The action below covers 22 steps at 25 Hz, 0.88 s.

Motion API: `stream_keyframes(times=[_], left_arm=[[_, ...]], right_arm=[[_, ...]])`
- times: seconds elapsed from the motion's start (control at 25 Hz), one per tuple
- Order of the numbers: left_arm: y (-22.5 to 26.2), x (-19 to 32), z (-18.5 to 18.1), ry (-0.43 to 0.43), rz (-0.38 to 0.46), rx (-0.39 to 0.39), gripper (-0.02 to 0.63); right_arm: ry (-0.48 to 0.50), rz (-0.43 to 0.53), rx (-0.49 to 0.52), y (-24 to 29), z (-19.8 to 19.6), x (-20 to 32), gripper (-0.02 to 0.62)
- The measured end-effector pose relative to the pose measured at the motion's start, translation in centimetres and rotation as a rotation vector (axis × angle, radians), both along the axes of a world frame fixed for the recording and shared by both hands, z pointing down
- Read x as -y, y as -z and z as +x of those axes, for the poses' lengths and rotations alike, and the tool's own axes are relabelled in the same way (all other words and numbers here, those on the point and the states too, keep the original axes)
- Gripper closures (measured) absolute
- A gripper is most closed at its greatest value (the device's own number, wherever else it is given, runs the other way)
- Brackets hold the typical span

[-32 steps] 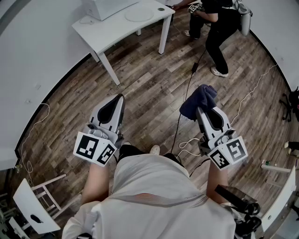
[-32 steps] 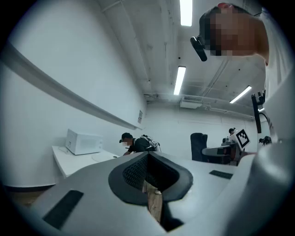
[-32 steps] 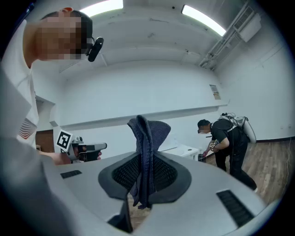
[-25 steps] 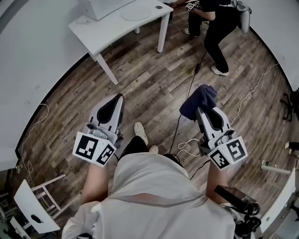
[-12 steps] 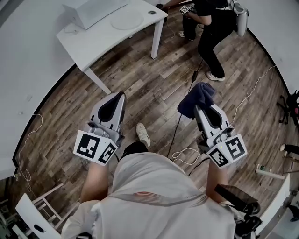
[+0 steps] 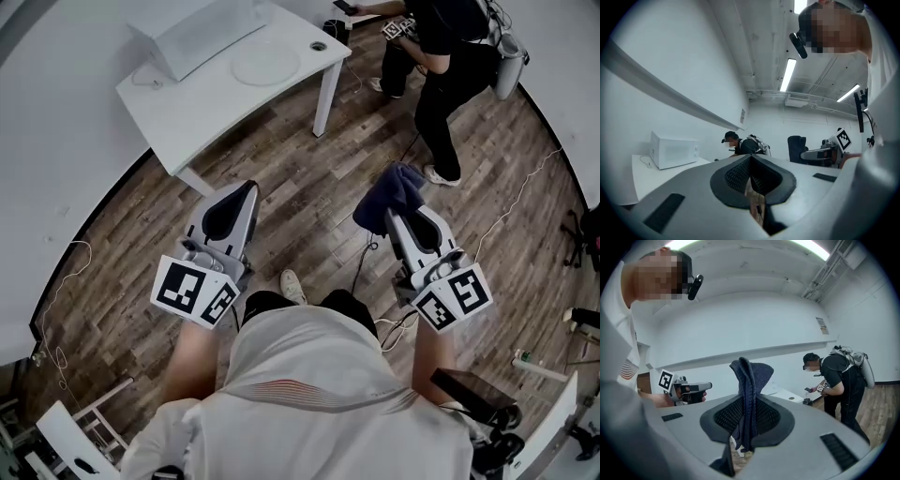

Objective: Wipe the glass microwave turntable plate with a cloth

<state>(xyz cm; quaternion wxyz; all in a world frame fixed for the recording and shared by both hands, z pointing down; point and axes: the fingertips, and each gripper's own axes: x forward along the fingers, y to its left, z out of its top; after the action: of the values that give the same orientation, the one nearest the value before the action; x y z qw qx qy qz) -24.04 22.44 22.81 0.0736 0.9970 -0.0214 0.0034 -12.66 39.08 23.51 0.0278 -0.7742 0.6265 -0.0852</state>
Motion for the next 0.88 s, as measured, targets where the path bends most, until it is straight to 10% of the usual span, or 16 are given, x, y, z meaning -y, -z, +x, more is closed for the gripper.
stream_keyframes(times=[0.88], left_arm=[[-3.2,12.0,6.4,0.358,-0.052,0.052,0.595]], right_arm=[[0.388,-0.032,0.030,-2.4,10.9,18.4,0.532]])
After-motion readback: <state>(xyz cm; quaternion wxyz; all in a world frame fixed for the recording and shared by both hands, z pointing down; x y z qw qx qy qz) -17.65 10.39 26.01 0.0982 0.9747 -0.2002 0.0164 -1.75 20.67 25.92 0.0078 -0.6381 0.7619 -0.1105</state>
